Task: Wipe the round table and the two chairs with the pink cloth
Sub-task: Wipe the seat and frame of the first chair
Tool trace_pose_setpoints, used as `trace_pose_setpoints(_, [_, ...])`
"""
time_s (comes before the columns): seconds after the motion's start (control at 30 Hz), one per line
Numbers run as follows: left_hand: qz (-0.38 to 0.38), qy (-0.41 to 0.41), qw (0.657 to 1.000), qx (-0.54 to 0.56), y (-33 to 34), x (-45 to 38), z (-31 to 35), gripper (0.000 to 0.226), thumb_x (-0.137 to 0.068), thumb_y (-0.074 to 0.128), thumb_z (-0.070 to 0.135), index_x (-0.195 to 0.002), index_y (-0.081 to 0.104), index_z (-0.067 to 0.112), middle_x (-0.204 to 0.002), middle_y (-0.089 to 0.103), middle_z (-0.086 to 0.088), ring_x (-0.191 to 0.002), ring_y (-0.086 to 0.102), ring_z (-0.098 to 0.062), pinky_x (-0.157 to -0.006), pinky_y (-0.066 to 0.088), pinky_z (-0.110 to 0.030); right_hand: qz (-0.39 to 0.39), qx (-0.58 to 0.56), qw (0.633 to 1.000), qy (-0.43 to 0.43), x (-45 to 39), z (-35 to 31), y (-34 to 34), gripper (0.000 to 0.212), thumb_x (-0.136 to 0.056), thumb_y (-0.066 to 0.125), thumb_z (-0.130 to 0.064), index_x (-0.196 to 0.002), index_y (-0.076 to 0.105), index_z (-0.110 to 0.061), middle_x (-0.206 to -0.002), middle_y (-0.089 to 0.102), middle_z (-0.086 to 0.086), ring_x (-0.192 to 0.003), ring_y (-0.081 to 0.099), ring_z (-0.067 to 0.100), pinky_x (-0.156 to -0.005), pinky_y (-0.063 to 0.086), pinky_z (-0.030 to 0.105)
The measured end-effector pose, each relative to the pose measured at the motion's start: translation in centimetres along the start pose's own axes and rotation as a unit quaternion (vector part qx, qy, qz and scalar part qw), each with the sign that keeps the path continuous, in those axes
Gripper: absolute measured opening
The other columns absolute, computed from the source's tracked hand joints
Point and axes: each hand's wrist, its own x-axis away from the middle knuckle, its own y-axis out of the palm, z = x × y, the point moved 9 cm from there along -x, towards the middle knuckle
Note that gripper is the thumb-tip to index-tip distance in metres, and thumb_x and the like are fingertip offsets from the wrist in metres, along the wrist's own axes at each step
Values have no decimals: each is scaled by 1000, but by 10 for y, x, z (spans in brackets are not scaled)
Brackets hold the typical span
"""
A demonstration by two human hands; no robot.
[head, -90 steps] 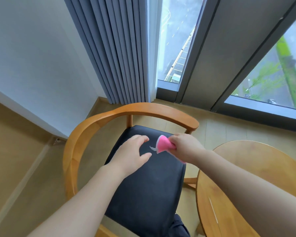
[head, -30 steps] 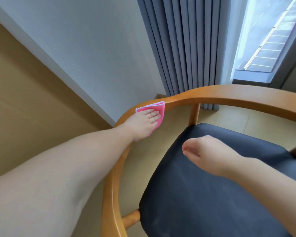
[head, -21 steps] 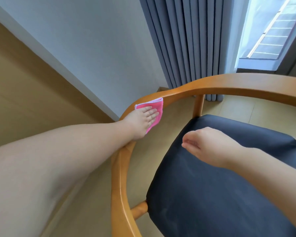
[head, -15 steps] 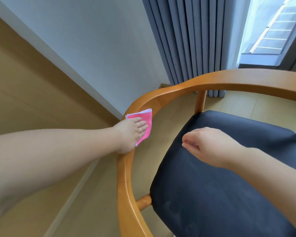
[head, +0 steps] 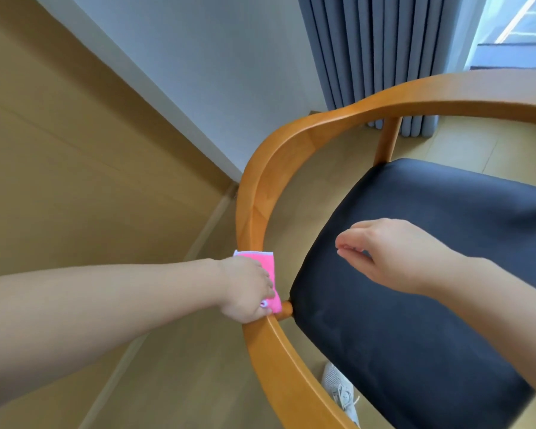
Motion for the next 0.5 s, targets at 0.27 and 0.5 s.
trace_pose_setpoints(0.27, [41, -99, 971, -212, -54, -22, -80, 60, -101, 18, 43, -152, 17, 12, -160, 12, -7, -147, 6, -23, -120, 0, -39, -21, 27, 999, 10, -2, 7, 4, 31, -100, 32, -39, -100, 59, -25, -89, 56, -9, -78, 54, 12, -71, 46, 27])
trace_pose_setpoints(0.5, [114, -192, 926, -305, -137, -51, -138, 59, -101, 16, 42, -151, 1, 16, -160, -4, -3, -147, -8, -20, -115, -12, -38, -5, 43, 998, 39, -13, 25, -15, 29, -100, 32, -38, -101, 59, -25, -90, 56, -8, -81, 56, 14, -72, 48, 31])
